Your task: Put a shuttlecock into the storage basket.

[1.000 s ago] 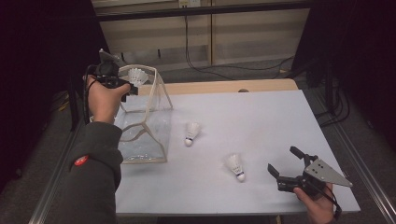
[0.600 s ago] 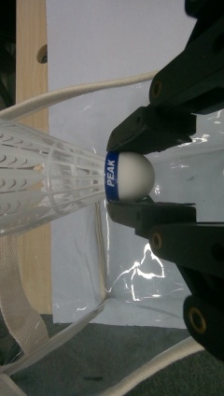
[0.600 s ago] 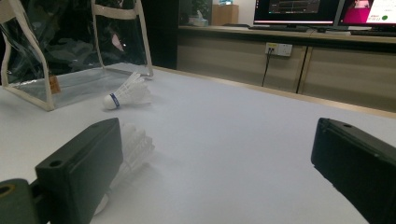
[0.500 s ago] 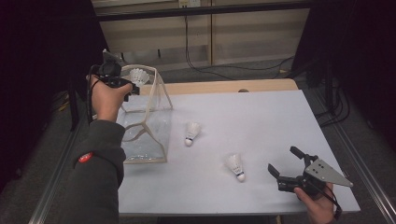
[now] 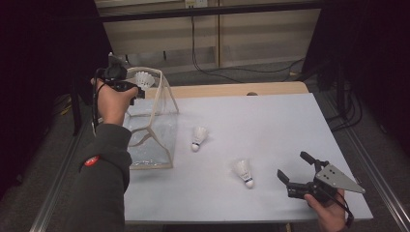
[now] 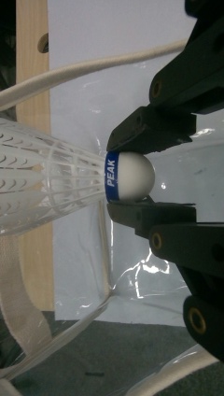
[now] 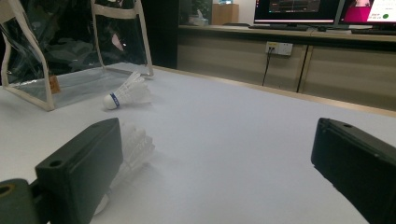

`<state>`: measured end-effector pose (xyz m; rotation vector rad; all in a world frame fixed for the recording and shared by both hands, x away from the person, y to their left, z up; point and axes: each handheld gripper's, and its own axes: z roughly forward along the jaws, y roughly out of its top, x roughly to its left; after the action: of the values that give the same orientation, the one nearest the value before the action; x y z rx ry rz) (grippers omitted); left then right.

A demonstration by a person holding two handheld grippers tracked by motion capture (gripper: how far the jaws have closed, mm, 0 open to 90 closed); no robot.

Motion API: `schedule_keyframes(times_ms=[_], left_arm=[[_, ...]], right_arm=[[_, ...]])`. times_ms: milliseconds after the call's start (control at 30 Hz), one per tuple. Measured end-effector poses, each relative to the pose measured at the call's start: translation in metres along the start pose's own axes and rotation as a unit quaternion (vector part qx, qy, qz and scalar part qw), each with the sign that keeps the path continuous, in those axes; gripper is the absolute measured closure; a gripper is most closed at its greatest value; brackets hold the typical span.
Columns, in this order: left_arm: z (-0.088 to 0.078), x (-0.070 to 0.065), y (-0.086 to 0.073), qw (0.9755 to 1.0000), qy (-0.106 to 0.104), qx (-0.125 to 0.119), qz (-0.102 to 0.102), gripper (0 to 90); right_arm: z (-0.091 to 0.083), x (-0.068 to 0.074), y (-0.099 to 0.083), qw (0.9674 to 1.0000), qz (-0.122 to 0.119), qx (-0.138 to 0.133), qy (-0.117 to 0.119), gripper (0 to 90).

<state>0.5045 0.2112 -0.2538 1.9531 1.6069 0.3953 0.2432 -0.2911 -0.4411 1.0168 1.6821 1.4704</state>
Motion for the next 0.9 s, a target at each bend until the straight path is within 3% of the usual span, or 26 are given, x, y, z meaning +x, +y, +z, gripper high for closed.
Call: schedule_keyframes(times_ms=[367, 900], left_arm=[[-0.001, -0.001, -0.004, 0.9999, -0.008, 0.002, 0.014, 56.7], [-0.016, -0.009, -0.007, 0.9983, -0.053, -0.016, 0.016, 45.7]], right_arm=[[0.000, 0.002, 0.001, 1.0000, -0.002, -0.001, 0.002, 2.0], [-0.001, 0.002, 0.001, 1.0000, -0.005, -0.001, 0.000, 2.0]])
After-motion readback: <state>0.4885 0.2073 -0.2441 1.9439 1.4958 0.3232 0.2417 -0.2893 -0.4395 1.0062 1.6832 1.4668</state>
